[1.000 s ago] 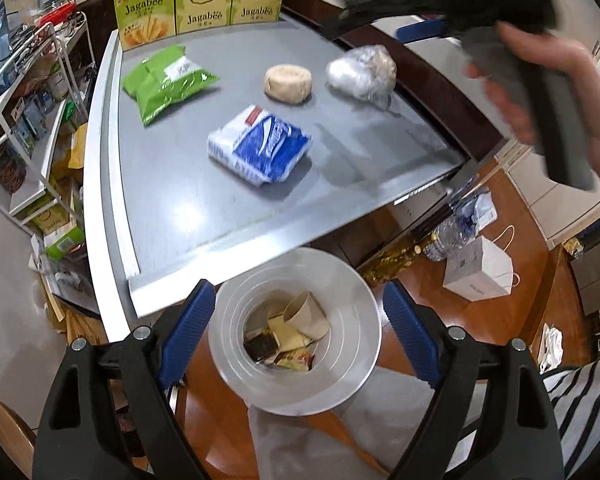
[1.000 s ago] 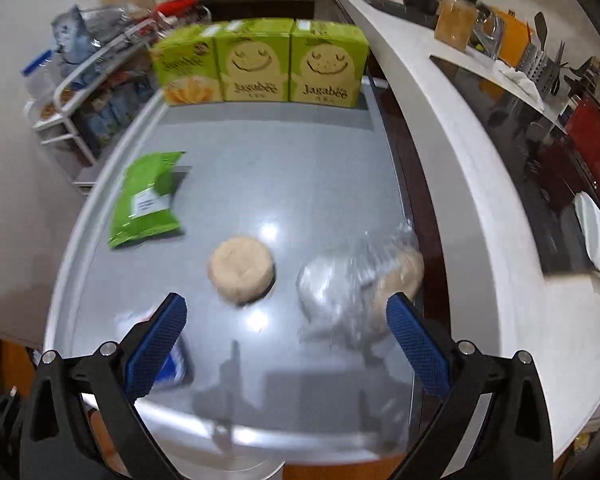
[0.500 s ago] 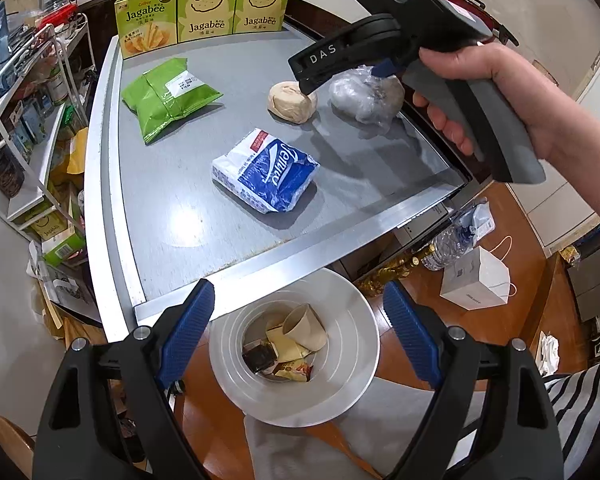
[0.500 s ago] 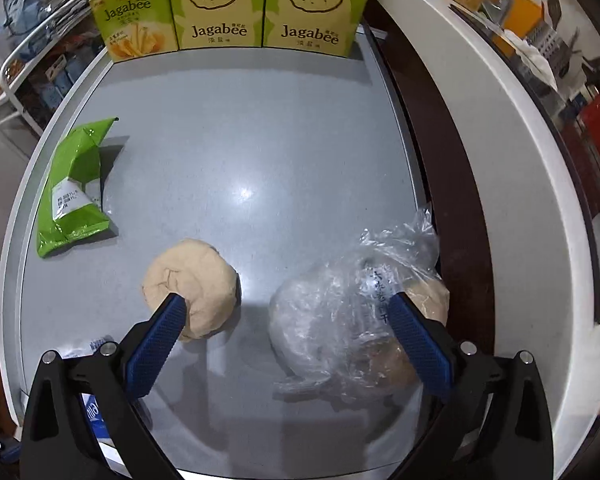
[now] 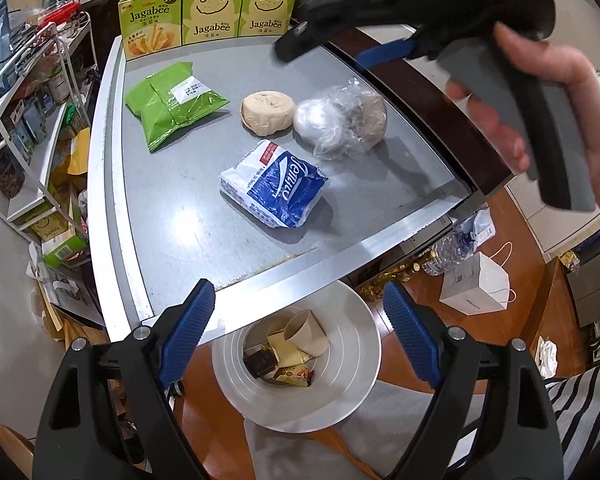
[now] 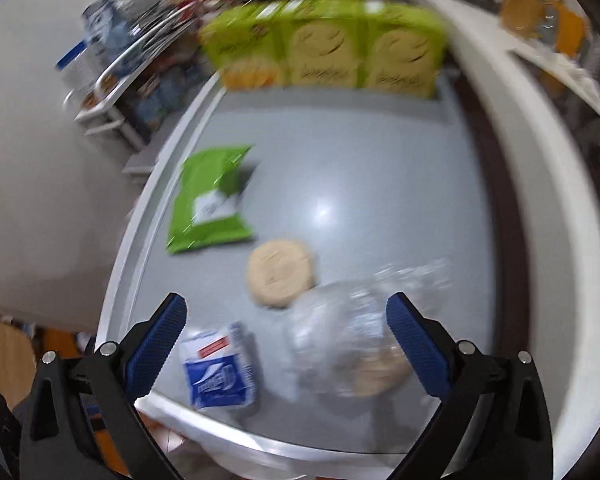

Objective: Collect trash
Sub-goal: 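Grasp the plastic-wrapped bread with the right gripper while the left grasps the Tempo tissue pack, then carry the wrapped bread and tissue pack over the white bin with both grippers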

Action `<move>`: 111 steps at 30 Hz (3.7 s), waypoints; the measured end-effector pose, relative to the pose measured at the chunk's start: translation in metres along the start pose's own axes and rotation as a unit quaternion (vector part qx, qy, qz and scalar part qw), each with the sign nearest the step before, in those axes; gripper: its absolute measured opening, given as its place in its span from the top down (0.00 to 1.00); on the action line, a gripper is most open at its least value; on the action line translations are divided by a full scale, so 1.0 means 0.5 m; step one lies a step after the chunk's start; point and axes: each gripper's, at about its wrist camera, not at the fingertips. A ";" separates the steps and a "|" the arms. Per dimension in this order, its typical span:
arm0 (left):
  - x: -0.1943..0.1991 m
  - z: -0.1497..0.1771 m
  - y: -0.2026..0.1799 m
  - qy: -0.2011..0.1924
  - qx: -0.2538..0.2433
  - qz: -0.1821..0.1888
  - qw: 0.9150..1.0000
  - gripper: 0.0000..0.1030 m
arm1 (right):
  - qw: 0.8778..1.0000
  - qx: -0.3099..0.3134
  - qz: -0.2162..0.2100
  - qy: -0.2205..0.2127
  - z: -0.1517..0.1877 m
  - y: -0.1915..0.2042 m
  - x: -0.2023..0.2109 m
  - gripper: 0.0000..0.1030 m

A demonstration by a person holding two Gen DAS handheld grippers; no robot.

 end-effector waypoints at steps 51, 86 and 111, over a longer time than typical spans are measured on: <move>-0.151 -0.127 0.086 0.043 0.041 -0.056 0.997 0.16 | 0.992 -0.003 0.115 0.052 0.069 -0.067 -0.088 0.05; -0.014 -0.094 0.090 -0.015 0.033 -0.076 0.996 0.49 | 1.000 -0.021 -0.006 -0.006 0.150 -0.048 0.073 0.36; 0.083 0.014 0.025 -0.011 0.010 -0.080 0.997 0.49 | 0.997 0.039 -0.054 0.028 0.316 0.007 0.161 0.36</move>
Point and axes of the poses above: each gripper's, at about its wrist camera, not at the fingertips, and x roughly against the way its jaws point, y to its left, z to its underside, and after that the axes turned 10 degrees about -x, right-handed
